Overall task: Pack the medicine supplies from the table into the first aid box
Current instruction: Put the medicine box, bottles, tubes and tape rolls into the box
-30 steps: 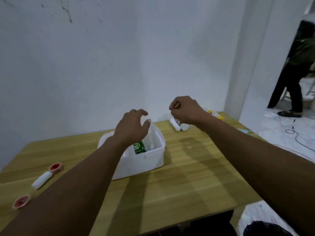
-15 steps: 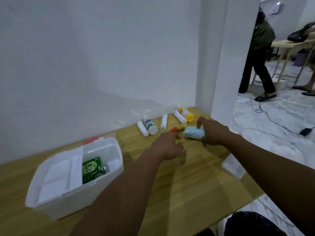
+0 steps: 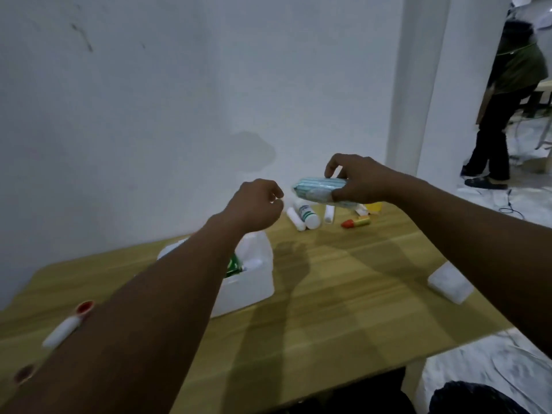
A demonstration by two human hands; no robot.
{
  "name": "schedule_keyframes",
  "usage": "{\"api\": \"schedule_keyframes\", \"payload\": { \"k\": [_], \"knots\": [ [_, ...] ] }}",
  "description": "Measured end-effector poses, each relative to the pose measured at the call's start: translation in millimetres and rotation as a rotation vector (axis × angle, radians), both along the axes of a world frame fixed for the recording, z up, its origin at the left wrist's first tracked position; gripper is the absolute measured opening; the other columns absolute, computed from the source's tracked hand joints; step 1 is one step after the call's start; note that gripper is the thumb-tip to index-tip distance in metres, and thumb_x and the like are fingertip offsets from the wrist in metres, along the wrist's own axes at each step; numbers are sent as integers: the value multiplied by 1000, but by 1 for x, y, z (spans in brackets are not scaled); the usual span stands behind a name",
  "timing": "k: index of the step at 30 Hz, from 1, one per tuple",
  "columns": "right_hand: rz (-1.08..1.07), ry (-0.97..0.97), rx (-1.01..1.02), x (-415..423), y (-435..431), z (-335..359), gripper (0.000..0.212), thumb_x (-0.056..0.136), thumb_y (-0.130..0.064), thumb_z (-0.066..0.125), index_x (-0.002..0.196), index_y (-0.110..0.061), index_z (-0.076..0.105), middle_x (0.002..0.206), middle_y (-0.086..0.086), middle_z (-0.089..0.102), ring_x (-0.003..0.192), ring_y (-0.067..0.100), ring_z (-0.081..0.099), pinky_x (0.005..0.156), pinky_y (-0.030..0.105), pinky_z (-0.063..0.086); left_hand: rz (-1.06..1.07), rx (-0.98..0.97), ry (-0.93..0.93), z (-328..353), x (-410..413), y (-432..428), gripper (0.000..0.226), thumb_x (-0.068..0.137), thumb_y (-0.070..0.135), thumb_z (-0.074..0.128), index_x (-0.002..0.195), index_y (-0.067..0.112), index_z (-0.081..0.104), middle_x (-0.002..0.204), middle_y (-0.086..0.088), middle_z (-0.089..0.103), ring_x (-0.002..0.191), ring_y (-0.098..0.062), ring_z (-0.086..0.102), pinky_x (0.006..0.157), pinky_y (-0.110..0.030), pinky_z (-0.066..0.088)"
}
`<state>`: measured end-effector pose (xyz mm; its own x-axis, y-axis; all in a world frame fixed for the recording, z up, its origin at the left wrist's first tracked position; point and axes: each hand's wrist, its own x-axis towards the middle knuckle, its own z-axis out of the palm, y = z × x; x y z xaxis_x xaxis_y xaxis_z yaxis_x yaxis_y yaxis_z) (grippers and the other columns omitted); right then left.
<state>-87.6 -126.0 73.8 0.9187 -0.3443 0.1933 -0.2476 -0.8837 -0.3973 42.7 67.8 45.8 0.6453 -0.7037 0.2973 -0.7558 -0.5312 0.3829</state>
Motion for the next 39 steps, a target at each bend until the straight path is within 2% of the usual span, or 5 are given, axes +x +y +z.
{"api": "schedule_keyframes", "payload": {
  "k": [7, 15, 21, 32, 39],
  "knots": [
    [299, 156, -92, 40, 108, 12, 36, 80, -25, 72, 115, -29, 64, 105, -6, 54, 92, 14, 55, 72, 30, 46, 276, -13, 9, -26, 37, 131, 29, 92, 23, 58, 118, 16, 69, 120, -5, 69, 111, -22, 61, 91, -29, 44],
    [403, 453, -156, 80, 156, -29, 31, 78, -24, 77, 107, -31, 70, 110, -5, 58, 99, 17, 59, 78, 29, 48, 352, -54, 26, -71, 38, 152, 36, 94, 40, 57, 124, 24, 66, 133, -4, 59, 120, -24, 56, 99, -40, 47],
    [386, 363, -56, 96, 167, -68, 16, 82, -20, 75, 94, -18, 65, 111, 2, 66, 102, 22, 61, 87, 33, 49, 389, -115, -9, -78, 35, 148, 36, 93, 36, 56, 126, 23, 66, 136, -2, 58, 122, -22, 54, 98, -39, 47],
    [269, 393, 119, 96, 182, -71, 23, 84, -16, 68, 101, -2, 69, 105, 14, 70, 84, 23, 56, 76, 34, 50, 376, -89, -9, -79, 36, 149, 37, 93, 37, 56, 127, 24, 64, 137, -2, 57, 122, -22, 53, 98, -42, 49],
    [110, 236, 322, 72, 147, -31, 22, 86, -4, 60, 106, 3, 65, 94, 23, 75, 81, 32, 77, 77, 45, 63, 269, -40, -77, -58, 31, 115, 37, 94, 37, 53, 126, 24, 63, 130, -7, 61, 121, -28, 54, 98, -44, 46]
  ]
}}
